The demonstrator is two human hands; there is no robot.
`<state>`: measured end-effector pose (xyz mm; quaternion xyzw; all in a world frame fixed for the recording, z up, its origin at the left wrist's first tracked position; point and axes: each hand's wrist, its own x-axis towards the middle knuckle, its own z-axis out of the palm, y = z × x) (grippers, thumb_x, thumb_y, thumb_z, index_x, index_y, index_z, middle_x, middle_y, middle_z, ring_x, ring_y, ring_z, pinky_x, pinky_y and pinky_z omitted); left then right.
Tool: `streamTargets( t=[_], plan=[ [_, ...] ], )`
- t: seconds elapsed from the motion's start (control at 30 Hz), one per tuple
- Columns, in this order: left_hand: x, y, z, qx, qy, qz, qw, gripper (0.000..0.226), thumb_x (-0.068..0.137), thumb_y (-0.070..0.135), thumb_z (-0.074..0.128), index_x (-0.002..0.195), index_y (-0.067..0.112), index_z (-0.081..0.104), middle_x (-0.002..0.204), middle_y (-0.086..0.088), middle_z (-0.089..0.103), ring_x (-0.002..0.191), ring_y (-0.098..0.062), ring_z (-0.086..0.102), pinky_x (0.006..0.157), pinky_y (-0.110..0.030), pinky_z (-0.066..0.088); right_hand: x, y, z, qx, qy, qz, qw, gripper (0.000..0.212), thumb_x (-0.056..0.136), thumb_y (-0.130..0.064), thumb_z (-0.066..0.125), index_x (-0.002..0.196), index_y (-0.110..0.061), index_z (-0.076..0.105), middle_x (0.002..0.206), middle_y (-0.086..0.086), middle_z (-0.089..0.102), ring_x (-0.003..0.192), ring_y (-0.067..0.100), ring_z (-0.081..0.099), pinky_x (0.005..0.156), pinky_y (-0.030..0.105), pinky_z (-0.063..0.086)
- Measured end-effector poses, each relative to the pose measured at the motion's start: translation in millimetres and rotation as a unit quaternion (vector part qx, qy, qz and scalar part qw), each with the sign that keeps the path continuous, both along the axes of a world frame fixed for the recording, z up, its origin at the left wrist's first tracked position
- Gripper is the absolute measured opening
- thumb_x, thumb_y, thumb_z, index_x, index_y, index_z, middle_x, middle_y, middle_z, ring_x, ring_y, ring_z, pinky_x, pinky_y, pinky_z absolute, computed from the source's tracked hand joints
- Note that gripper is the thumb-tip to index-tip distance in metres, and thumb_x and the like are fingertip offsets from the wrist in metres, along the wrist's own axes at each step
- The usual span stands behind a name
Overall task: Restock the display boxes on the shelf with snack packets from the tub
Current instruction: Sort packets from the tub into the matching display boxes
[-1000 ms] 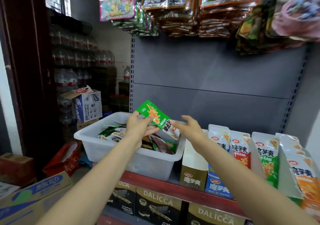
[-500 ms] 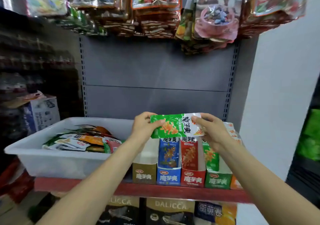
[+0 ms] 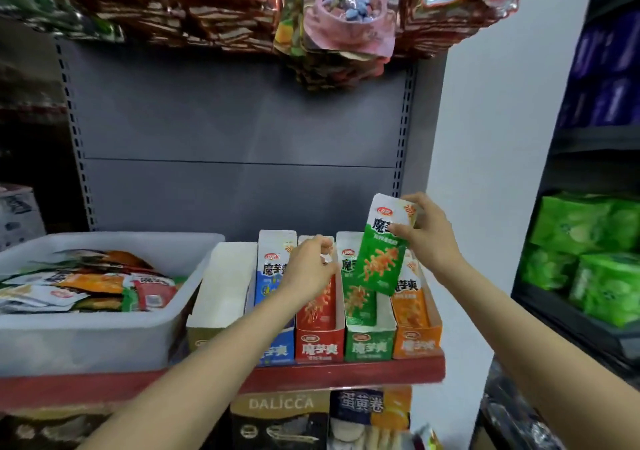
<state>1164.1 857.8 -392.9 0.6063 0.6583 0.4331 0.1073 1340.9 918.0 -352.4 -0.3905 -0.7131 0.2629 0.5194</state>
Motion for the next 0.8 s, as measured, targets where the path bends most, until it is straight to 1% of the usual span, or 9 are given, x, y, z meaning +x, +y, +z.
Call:
streamTargets(
  t=[0.13, 0.2, 0.27, 0.33, 0.4, 0.53, 0.6, 0.7, 0.8],
  plan=[
    [7.3, 7.7, -1.9, -0.07, 0.02, -0.017, 0.997, 0.022, 0.087, 0.015, 0.066, 0.106, 0.016, 0.055, 0.125, -0.011, 0.06, 0.113, -0.024, 0.056, 0.093, -0.029, 0.043, -9.9, 7.8, -6.4, 0.003, -0.05, 0.031, 0.998, 0.032, 0.082, -0.003, 0.068, 0.103, -0.019, 0.05, 0.106, 0.006, 0.066, 0.095, 0.024, 0.065, 0.08, 0.047, 0.056],
    [8.7, 9.9, -2.9, -0.089, 0.003, -0.02, 0.996, 0.014, 0.086, 0.016, 0.068, 0.089, 0.021, 0.055, 0.115, -0.012, 0.063, 0.103, -0.022, 0.058, 0.088, -0.029, 0.044, -16.7, 14.5, -11.0, 0.016, -0.059, 0.035, 0.998, 0.033, 0.081, -0.004, 0.069, 0.101, -0.022, 0.05, 0.104, 0.004, 0.067, 0.094, 0.023, 0.066, 0.08, 0.048, 0.055],
    [8.6, 11.2, -3.5, -0.096, -0.025, -0.024, 0.995, 0.024, 0.085, 0.014, 0.068, 0.076, 0.027, 0.05, 0.112, -0.01, 0.064, 0.092, -0.017, 0.055, 0.08, -0.026, 0.044, -22.2, 20.4, -14.7, 0.023, -0.07, 0.035, 0.997, 0.031, 0.081, -0.006, 0.069, 0.1, -0.023, 0.05, 0.101, 0.002, 0.067, 0.092, 0.021, 0.066, 0.079, 0.046, 0.056],
    [7.3, 11.0, -3.3, -0.1, -0.054, -0.035, 0.993, 0.019, 0.084, 0.01, 0.069, 0.1, 0.018, 0.064, 0.115, -0.011, 0.065, 0.093, -0.02, 0.06, 0.082, -0.026, 0.048, -26.4, 24.4, -19.9, 0.028, -0.103, 0.032, 0.994, 0.03, 0.083, -0.009, 0.068, 0.1, -0.025, 0.049, 0.101, -0.001, 0.066, 0.091, 0.019, 0.065, 0.078, 0.042, 0.056],
    [5.6, 11.8, -3.6, -0.108, -0.071, -0.038, 0.991, 0.043, 0.082, 0.009, 0.07, 0.123, 0.01, 0.059, 0.114, -0.013, 0.066, 0.094, -0.024, 0.064, 0.088, -0.035, 0.052, -28.9, 28.1, -27.1, 0.042, -0.165, 0.01, 0.985, 0.029, 0.083, -0.013, 0.068, 0.1, -0.028, 0.05, 0.1, -0.003, 0.065, 0.089, 0.019, 0.063, 0.078, 0.04, 0.054],
    [4.9, 13.1, -6.1, -0.117, -0.081, -0.04, 0.989, 0.049, 0.083, 0.009, 0.07, 0.129, 0.008, 0.054, 0.115, -0.012, 0.065, 0.09, -0.022, 0.062, 0.087, -0.038, 0.054, -30.6, 33.8, -40.7, 0.086, -0.268, -0.014, 0.959, 0.021, 0.089, -0.007, 0.058, 0.108, -0.016, 0.06, 0.111, 0.0, 0.065, 0.092, 0.012, 0.055, 0.065, 0.013, 0.039],
    [5.9, 12.7, -6.2, -0.112, -0.076, -0.038, 0.99, 0.047, 0.083, 0.01, 0.07, 0.128, 0.009, 0.056, 0.116, -0.012, 0.065, 0.094, -0.023, 0.063, 0.089, -0.038, 0.053, -30.0, 33.7, -43.6, 0.1, -0.303, -0.042, 0.947, 0.025, 0.091, -0.008, 0.055, 0.114, -0.016, 0.057, 0.116, -0.001, 0.061, 0.102, 0.017, 0.056, 0.067, 0.019, 0.038],
    [5.4, 13.0, -5.4, -0.111, -0.069, -0.032, 0.991, 0.046, 0.083, 0.011, 0.07, 0.127, 0.009, 0.056, 0.116, -0.012, 0.066, 0.098, -0.023, 0.064, 0.09, -0.037, 0.052, -30.0, 36.2, -45.6, 0.132, -0.349, -0.069, 0.925, 0.032, 0.089, -0.01, 0.059, 0.12, -0.018, 0.055, 0.12, 0.002, 0.052, 0.11, 0.023, 0.051, 0.087, 0.038, 0.047],
    [5.6, 13.1, -5.3, -0.111, -0.06, -0.019, 0.992, 0.05, 0.084, 0.014, 0.069, 0.13, 0.01, 0.053, 0.115, -0.011, 0.066, 0.096, -0.023, 0.065, 0.088, -0.036, 0.053, -31.3, 35.2, -45.2, 0.167, -0.393, -0.106, 0.898, 0.043, 0.086, -0.015, 0.065, 0.127, -0.019, 0.053, 0.126, 0.002, 0.046, 0.117, 0.023, 0.043, 0.093, 0.041, 0.046]
  ],
)
